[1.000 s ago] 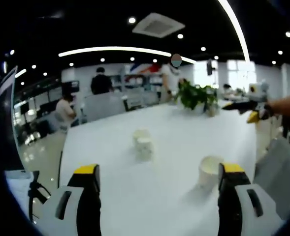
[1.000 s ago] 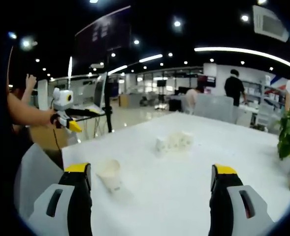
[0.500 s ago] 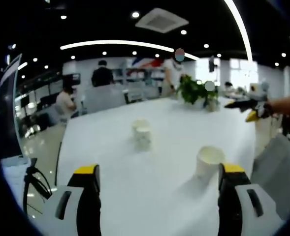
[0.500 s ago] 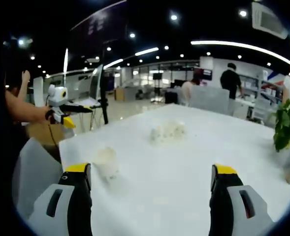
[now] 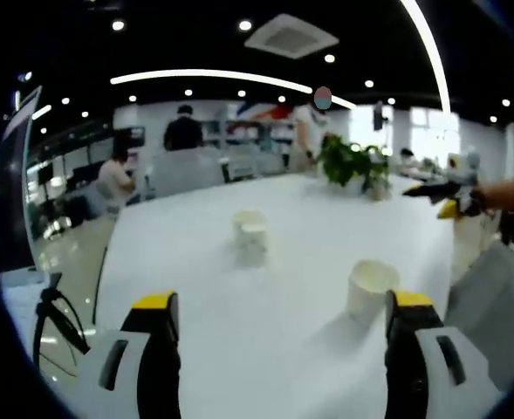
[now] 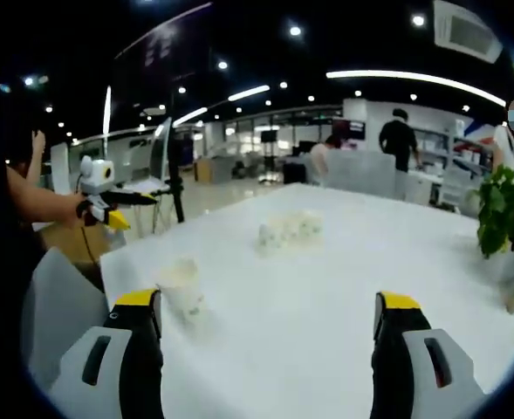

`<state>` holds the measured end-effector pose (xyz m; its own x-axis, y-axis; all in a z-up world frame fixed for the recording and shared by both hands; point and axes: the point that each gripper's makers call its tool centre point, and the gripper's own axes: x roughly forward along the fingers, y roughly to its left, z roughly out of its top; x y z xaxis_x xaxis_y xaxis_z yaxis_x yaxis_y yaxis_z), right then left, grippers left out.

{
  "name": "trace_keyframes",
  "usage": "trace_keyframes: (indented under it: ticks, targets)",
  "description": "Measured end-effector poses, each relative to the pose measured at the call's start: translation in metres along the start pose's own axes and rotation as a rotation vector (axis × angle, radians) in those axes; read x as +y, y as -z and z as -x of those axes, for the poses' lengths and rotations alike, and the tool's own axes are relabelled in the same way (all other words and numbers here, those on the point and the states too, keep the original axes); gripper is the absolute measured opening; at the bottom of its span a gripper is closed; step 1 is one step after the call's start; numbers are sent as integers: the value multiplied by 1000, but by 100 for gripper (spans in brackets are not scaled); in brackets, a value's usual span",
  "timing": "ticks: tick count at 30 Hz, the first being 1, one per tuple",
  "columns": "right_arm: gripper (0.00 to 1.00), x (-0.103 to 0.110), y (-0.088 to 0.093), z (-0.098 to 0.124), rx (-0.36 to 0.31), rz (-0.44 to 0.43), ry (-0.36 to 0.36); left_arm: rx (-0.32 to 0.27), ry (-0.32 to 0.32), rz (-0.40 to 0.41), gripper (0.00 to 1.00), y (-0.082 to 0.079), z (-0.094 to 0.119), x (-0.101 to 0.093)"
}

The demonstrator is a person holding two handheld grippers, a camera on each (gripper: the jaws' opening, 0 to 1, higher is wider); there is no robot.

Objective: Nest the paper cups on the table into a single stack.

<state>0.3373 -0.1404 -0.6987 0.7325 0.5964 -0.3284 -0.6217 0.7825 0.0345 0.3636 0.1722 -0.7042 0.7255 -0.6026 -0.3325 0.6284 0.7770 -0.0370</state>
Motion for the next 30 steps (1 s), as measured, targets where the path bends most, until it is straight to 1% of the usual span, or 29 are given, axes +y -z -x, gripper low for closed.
trace_keyframes:
  ticks: [2,4,6,10,12,16,18,20,23,25,27,29,30]
  targets:
    - [100,0,2,1,2,-1,-4,-2,5,1,98,1,-3,0]
    - [100,0,3,1,6,-2,-5,18,1,8,98,5,-9,2]
    - [100,-1,5,2,7,-10,-2,24,-3,46,100,7,-15,4]
    - [100,-2,8,4,15,-17,3,33,0,25,99,8,-24,6]
    - [100,-3,11,4,18,-22,5,44,11,39,99,11,-30,9]
    - [100,-4,14,4,25,-34,5,51,17,31,99,11,-42,10]
    - [100,-4,15,4,30,-38,3,87,-11,36,94,16,-50,16]
    - [100,-5,15,4,32,-45,1,90,7,46,90,17,-59,17]
    - [100,-6,15,4,34,-50,1,87,17,49,96,14,-71,17]
    - [100,-6,15,4,34,-54,-3,87,29,49,97,13,-81,18]
    - [100,-6,16,4,40,-52,-5,84,30,46,96,13,-90,21]
    - [100,-6,17,3,42,-55,-7,91,21,54,97,17,-100,26]
    - [100,-6,18,3,43,-58,-8,92,22,78,98,19,-106,29]
